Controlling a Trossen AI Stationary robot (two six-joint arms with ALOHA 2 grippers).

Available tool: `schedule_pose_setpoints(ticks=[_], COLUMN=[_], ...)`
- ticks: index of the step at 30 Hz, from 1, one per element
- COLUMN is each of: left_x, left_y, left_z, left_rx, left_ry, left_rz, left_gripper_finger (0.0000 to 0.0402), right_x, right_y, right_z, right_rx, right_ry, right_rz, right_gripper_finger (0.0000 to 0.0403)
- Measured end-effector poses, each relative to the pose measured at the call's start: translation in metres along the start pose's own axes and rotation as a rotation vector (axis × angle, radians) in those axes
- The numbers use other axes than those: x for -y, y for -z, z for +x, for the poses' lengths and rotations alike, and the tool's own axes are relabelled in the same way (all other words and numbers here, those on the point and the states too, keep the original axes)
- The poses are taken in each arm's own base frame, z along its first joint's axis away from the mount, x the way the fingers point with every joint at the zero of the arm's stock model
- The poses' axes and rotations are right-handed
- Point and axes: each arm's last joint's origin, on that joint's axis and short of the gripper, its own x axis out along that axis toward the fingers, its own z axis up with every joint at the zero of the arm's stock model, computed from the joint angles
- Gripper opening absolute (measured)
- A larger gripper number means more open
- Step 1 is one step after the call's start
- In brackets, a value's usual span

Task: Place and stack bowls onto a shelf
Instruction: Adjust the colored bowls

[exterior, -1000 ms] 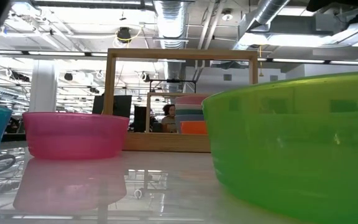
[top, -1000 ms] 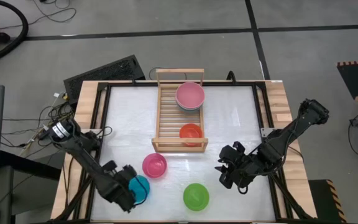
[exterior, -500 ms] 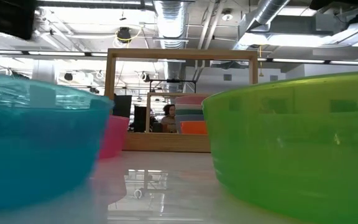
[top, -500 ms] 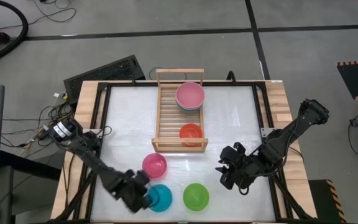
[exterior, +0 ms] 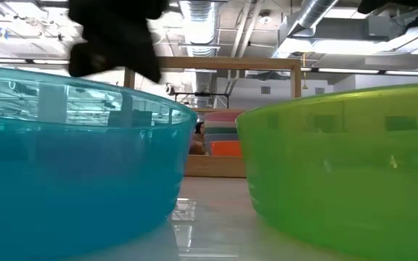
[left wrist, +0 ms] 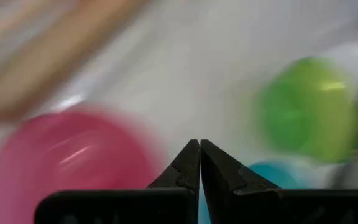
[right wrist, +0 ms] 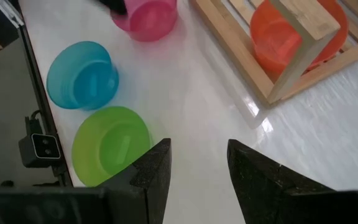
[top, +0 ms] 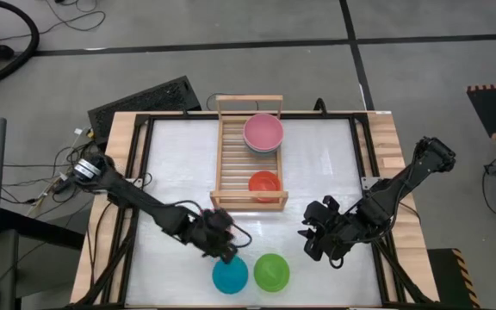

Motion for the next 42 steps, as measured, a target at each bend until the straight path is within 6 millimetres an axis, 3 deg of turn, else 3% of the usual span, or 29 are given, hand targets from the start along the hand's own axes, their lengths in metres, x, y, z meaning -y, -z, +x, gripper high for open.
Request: schedule_pose_setpoints(ticks=[4,8,11,15,21,30,35,39,42], left_x=[-0.021,-0.039,-0.055,-0.078,-0.096,-0.068,-0.047,-0.043,-0.041], left_y=[0.009,0.025,0.035,0.045,0.057,0.052,0.032,0.024,0.026], left_z=[-0.037,-0.064,-0.064,-0.043,-0.009,0.02,0.036,0.035,0.017], left_rx=[-0.09,-0.094,-0.024,0.0,0.02,0.161,0.26,0.235,0.184], left_ry=[-0.3,-0.475,-0.594,-0.637,-0.493,-0.021,0.222,0.289,0.26], left_rz=[-0.001,-0.031,-0.059,-0.048,-0.087,-0.301,-0.319,-0.302,-0.29], left_gripper_finger=[0.0,0.0,0.0,0.0,0.0,0.0,0.0,0.0,0.0], right_x=[0.0,0.0,0.0,0.002,0.002,0.002,0.003,0.002,0.002], right_y=[0.0,-0.001,-0.002,-0.004,-0.005,-0.005,-0.004,-0.004,-0.005], right_z=[0.0,0.0,0.0,0.002,0.002,0.002,0.002,0.002,0.002], right_rx=[0.001,0.018,0.027,0.029,0.03,0.029,0.026,0.027,0.028], right_ry=[0.0,0.008,0.011,0.016,0.018,0.017,0.022,0.021,0.018], right_rz=[-0.005,-0.006,-0.003,0.016,0.031,0.03,0.006,0.006,0.009], right_gripper_finger=[0.0182,0.0182,0.0182,0.0182,0.0182,0.0182,0.0182,0.0182,0.0182])
